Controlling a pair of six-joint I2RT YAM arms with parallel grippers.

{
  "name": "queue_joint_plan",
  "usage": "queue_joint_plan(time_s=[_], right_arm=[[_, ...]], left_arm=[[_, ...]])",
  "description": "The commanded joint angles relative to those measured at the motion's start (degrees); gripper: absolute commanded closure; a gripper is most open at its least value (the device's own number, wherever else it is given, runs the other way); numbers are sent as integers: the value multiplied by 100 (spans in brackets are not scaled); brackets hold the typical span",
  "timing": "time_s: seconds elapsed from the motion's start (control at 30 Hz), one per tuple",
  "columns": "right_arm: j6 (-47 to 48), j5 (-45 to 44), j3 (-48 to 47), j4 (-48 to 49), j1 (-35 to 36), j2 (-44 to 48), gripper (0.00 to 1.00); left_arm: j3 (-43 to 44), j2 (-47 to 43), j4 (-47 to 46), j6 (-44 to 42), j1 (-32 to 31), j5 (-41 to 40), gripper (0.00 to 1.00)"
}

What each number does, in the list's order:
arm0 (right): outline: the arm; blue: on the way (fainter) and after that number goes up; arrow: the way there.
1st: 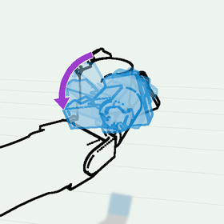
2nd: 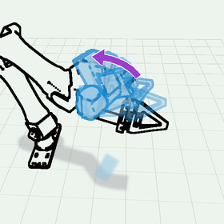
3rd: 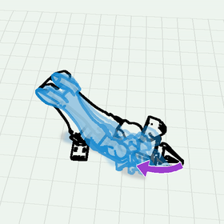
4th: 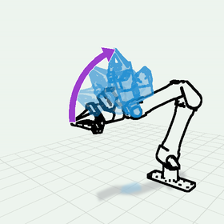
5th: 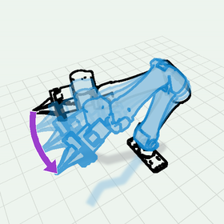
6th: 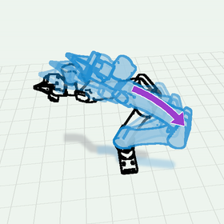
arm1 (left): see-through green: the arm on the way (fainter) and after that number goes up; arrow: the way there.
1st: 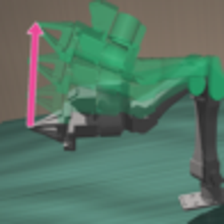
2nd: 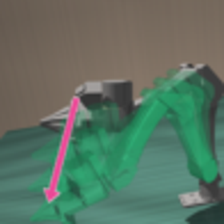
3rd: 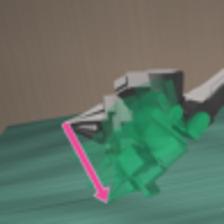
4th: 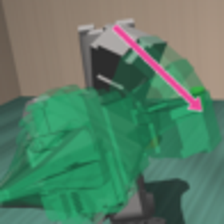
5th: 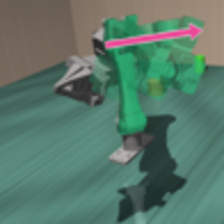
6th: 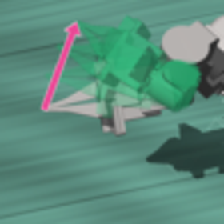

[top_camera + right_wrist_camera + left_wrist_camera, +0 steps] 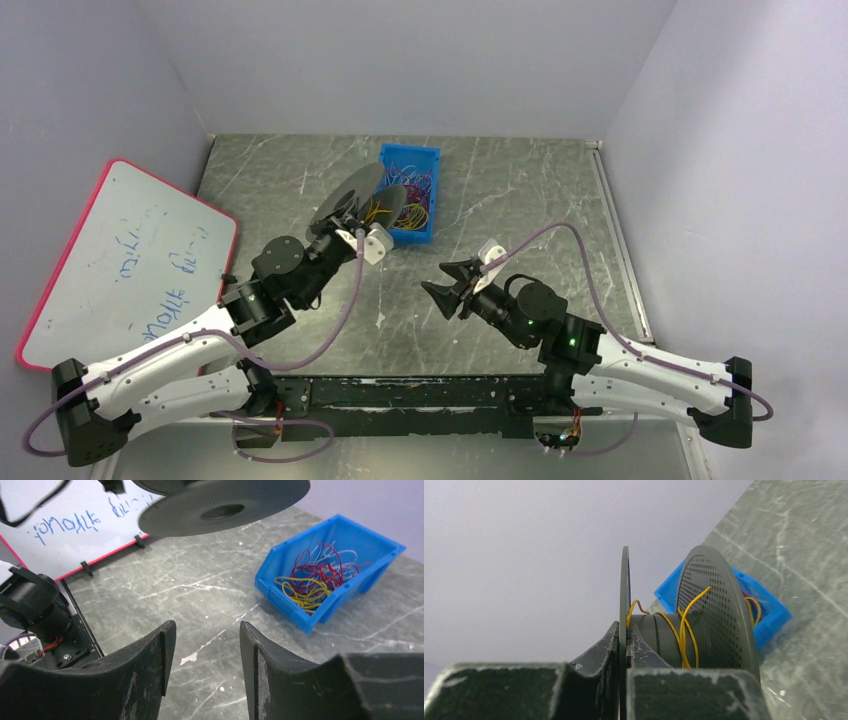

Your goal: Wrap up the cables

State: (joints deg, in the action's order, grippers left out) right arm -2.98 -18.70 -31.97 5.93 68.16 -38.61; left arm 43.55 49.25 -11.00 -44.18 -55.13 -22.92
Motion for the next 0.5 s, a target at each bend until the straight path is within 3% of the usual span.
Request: queue_joint_plan(time_s=[0.0,0.23,0.47], right_arm=[[366,286,-319,-22,-22,64,46],[528,374,-622,-193,-23,75,45],[899,561,-1228,-570,-22,-17,44]], left_arm=[[237,155,-1193,-1005,-90,-496,93],[263,470,-1773,-1923,-384,-958,93],[317,139,-752,-1689,-602,-362,93]])
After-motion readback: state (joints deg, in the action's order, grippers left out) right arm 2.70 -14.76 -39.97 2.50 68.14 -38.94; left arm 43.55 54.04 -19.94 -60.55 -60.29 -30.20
